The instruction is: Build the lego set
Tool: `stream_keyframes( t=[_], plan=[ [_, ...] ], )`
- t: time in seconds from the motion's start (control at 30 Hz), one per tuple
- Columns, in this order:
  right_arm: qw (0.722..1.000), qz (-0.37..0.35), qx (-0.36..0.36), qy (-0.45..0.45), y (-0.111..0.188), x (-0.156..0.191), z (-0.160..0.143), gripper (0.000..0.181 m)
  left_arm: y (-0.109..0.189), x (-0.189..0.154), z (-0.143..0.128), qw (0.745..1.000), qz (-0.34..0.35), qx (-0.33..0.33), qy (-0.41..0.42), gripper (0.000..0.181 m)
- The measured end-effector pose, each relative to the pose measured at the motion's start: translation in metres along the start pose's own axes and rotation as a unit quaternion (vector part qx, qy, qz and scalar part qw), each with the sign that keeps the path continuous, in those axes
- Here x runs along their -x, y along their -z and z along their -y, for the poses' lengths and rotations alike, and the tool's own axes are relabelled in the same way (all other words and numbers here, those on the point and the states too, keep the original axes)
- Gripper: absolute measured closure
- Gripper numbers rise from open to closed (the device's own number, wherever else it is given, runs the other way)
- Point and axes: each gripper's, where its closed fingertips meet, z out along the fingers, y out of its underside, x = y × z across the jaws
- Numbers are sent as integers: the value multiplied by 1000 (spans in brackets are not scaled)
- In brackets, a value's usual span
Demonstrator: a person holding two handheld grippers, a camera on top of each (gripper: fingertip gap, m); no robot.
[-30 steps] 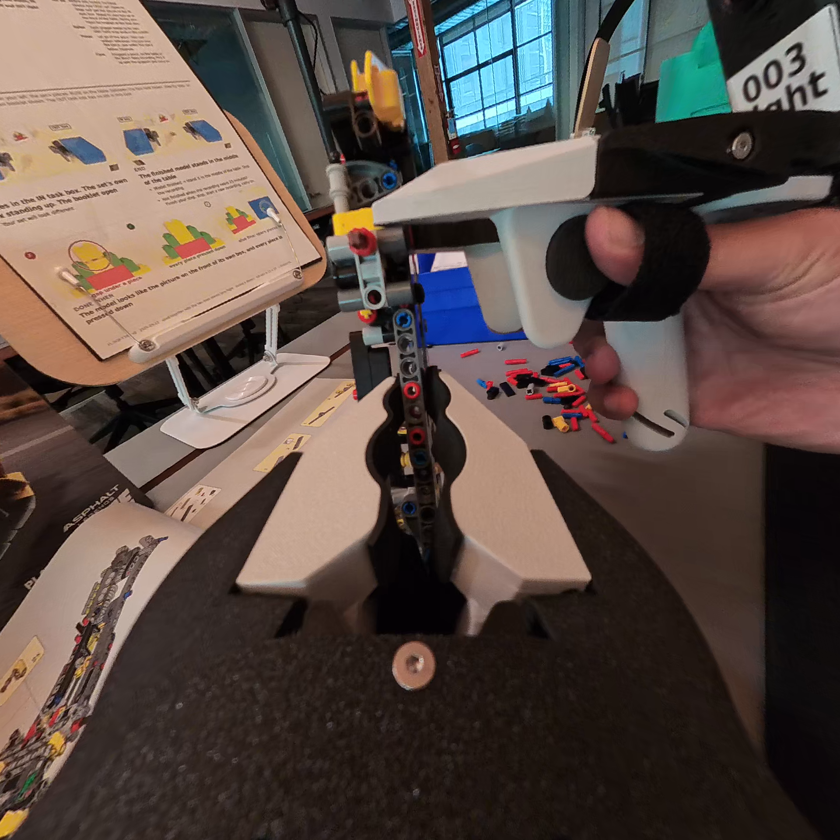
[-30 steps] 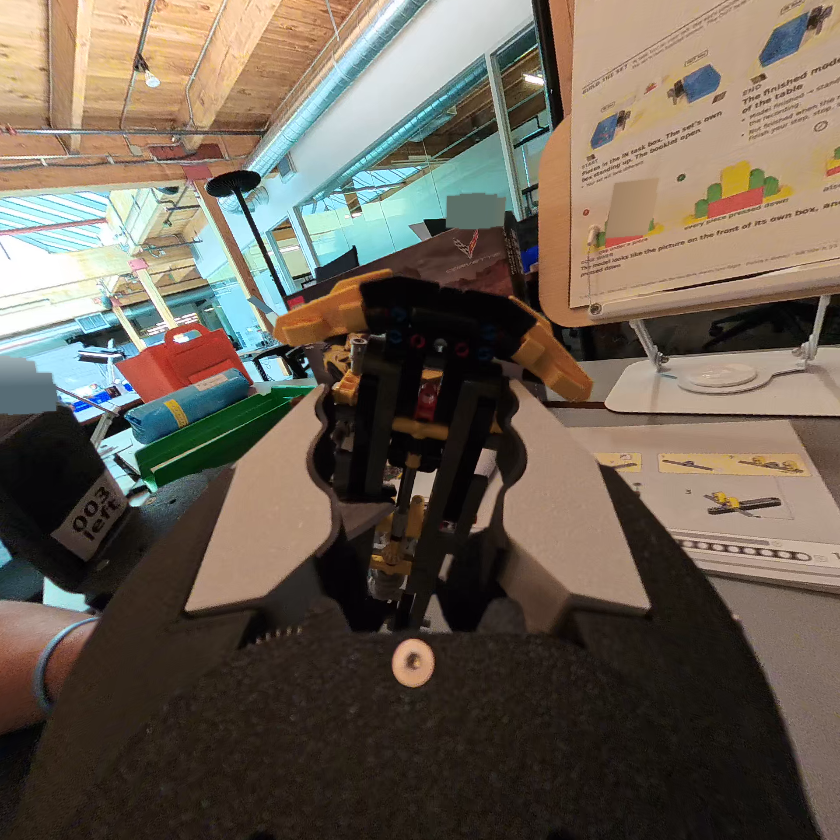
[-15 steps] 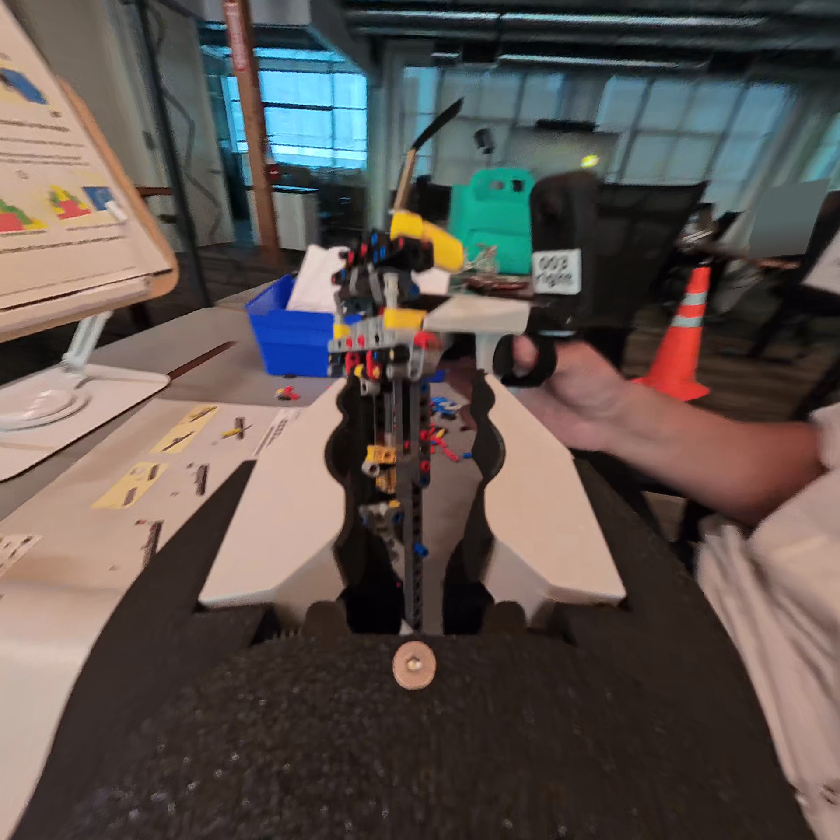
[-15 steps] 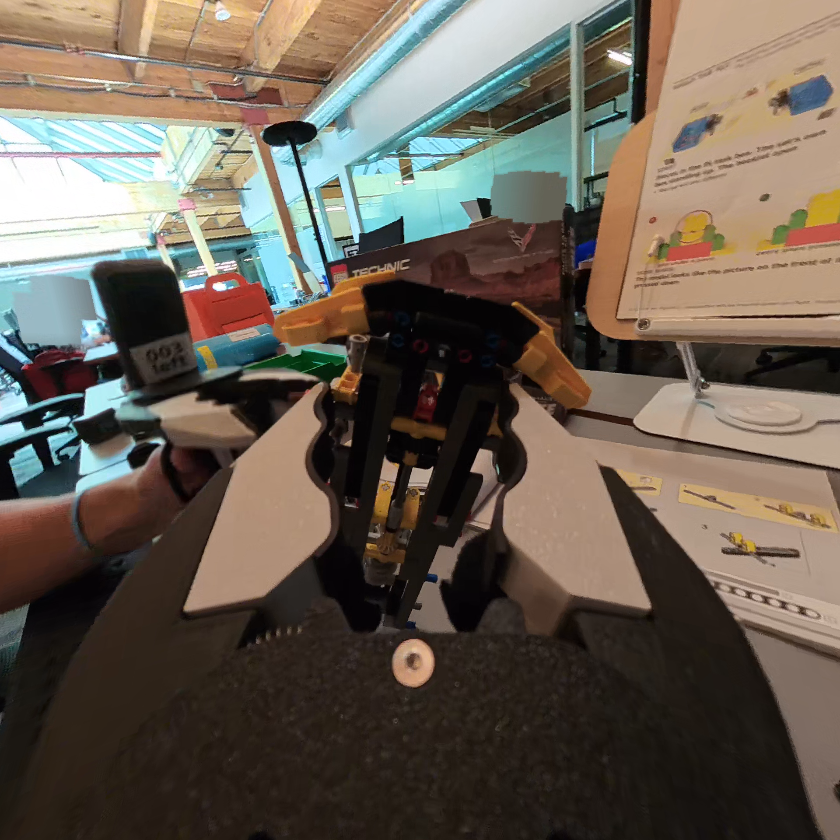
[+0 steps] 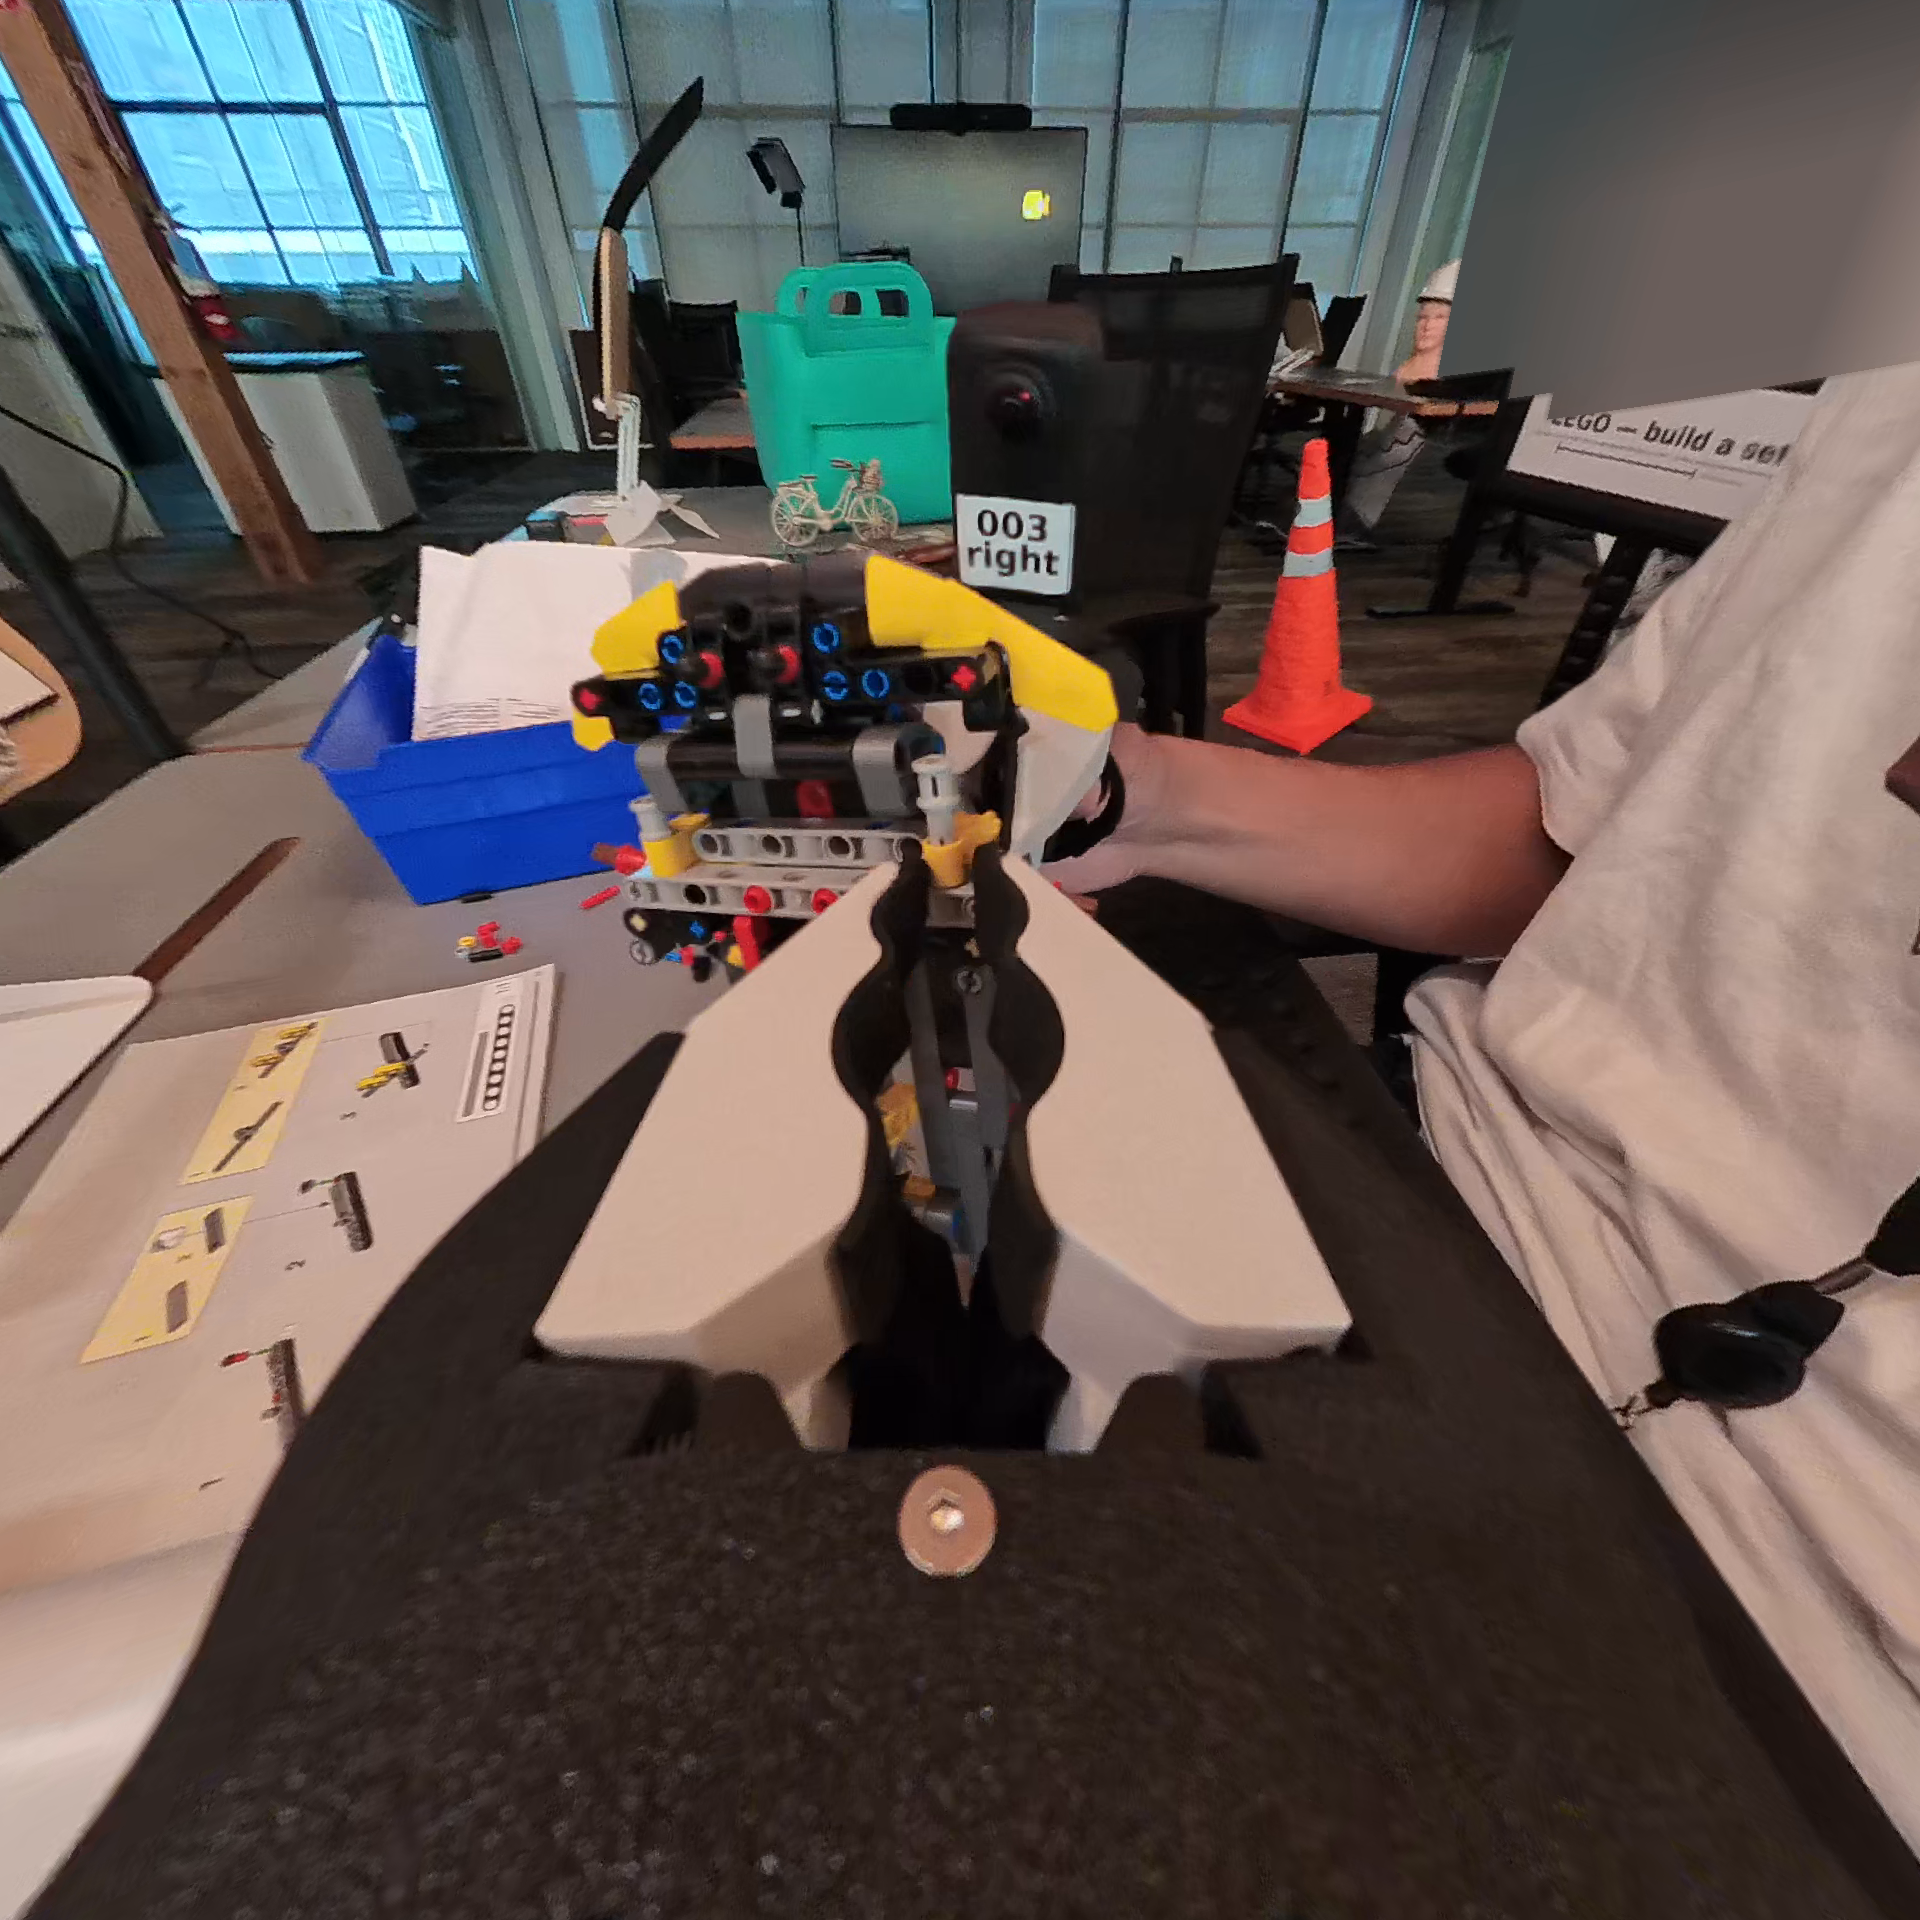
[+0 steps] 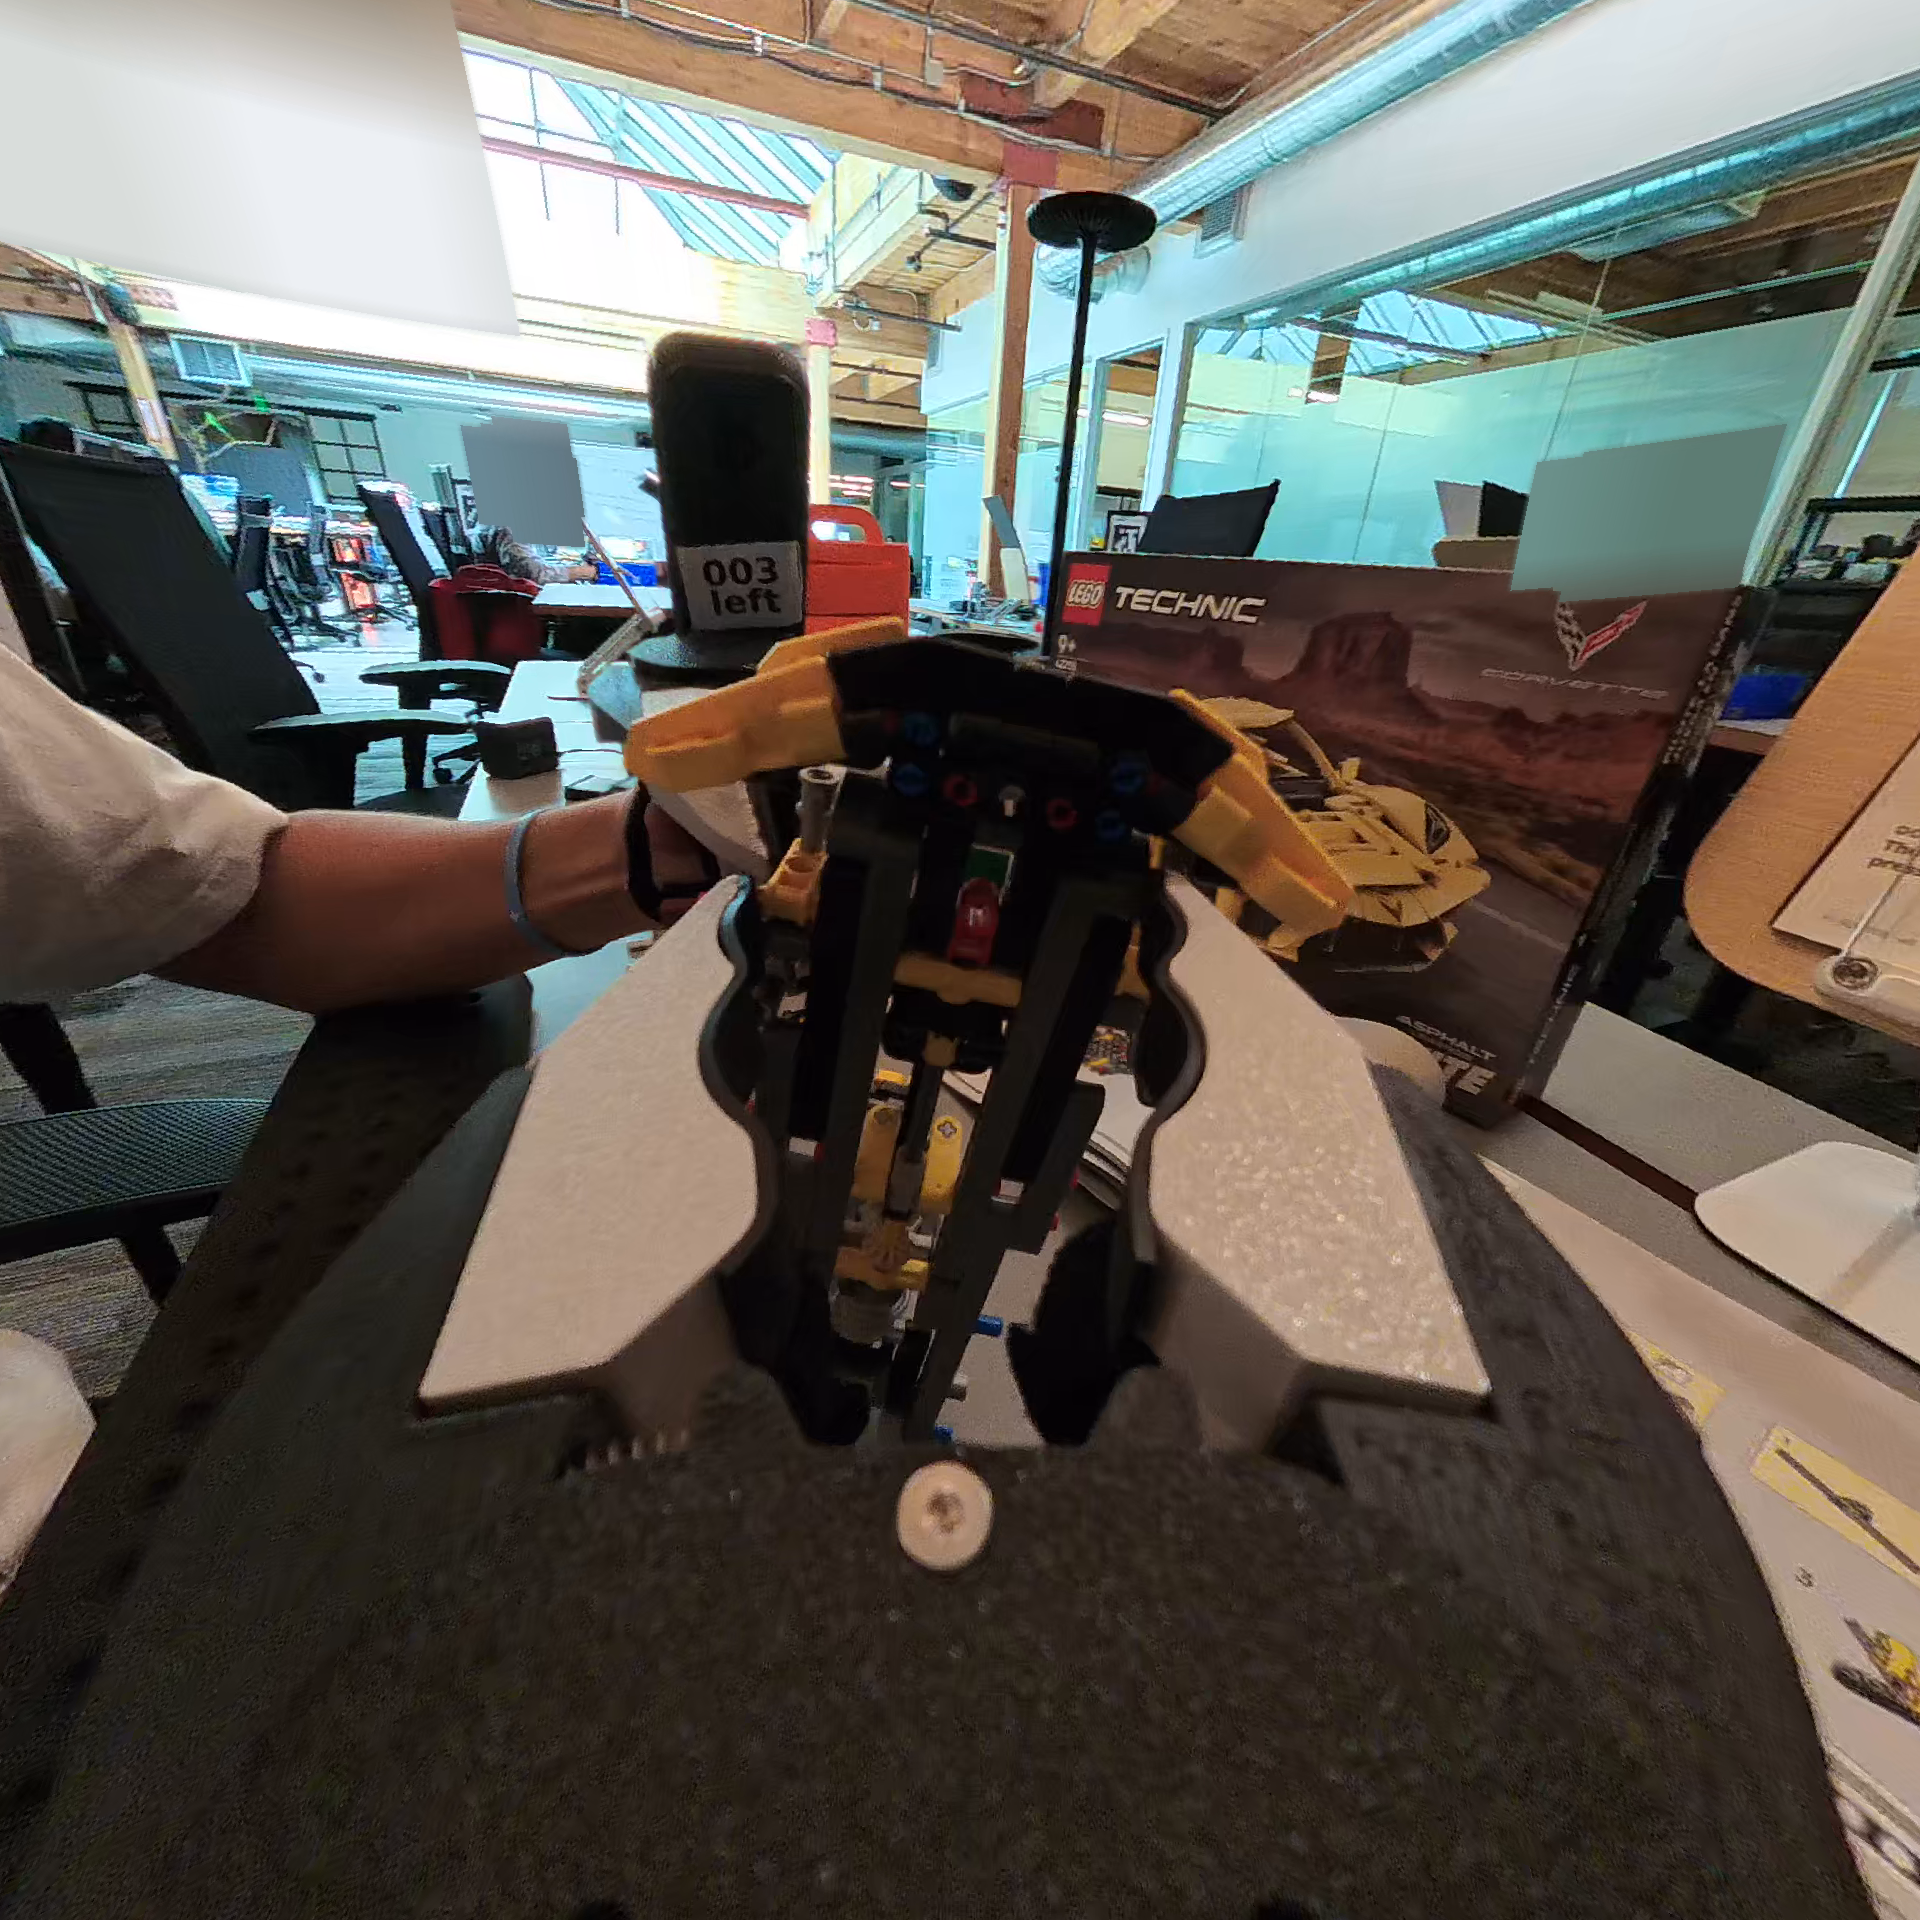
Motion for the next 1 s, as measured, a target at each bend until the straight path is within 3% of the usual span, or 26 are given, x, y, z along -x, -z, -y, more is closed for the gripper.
stream_keyframes(
  t=[0.23,0.63,0.77,0.87,1.0],
  plan=[
    [998,59,23,21,-8,11,-1,109,1,-8,-2,1000,6,8,-21,172],
    [995,97,22,7,-9,12,-1,110,1,-9,-3,999,18,-19,-27,174],
    [991,130,-12,8,-4,15,0,110,-3,-14,-3,999,14,-26,-22,174],
    [991,133,-32,-10,2,6,0,110,4,-2,-11,999,29,-27,4,141],
    [988,144,-46,-16,14,3,-1,109,-8,9,-43,998,32,29,46,105]
  ],
)
